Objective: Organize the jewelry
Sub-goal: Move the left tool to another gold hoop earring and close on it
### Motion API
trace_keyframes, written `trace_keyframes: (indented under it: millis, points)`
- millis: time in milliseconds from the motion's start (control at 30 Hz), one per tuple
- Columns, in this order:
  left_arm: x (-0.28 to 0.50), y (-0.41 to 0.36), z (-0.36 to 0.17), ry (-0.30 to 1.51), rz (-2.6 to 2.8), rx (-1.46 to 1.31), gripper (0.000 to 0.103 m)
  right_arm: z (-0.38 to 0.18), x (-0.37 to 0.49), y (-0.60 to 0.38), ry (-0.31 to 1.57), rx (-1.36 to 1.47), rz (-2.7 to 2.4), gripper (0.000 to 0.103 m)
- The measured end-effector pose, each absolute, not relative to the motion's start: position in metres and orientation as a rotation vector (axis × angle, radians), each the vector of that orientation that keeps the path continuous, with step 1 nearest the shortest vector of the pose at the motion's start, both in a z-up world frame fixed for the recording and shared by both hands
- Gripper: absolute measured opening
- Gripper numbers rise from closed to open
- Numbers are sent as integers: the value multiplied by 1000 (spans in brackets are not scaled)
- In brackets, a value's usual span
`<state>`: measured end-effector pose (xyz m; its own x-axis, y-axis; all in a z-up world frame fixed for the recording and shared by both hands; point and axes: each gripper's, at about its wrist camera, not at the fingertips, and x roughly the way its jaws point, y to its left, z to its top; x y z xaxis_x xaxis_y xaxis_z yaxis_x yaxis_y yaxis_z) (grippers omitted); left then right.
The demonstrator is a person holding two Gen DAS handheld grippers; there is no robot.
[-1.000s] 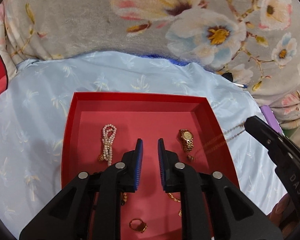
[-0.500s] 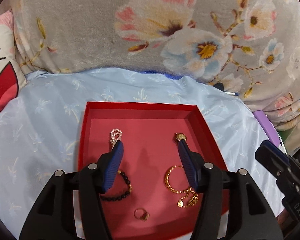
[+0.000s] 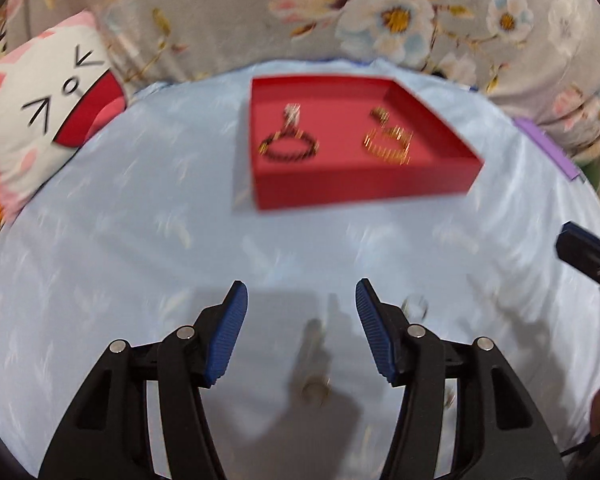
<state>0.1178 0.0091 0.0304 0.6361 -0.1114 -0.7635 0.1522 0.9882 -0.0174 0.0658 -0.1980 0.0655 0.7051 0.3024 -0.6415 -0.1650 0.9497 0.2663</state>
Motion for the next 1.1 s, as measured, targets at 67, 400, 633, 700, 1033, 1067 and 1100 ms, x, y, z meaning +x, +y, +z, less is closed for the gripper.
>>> trace_keyframes:
  millis: [67, 400, 633, 700, 1033, 1067, 1100]
  points:
    - [110, 12, 19, 913, -163, 13, 51, 58, 57, -193, 778, 203, 271, 37]
    - [92, 7, 9, 900, -163, 23, 50, 27, 29, -145, 883, 189, 384, 37]
    - [88, 4, 1, 907, -180, 27, 46, 23, 30, -131, 885, 160, 391, 37]
    - [86, 3, 2, 908, -205, 13, 46, 24, 30, -134, 886, 162, 383, 37]
    - [80, -6, 1, 902, -231, 29, 45, 19, 24, -145, 907, 184, 360, 37]
    - [81, -7, 0, 906, -227, 33, 44, 19, 24, -145, 908, 187, 359, 37]
    - [81, -8, 0, 899, -216, 41, 38, 19, 25, -146, 908, 191, 357, 37]
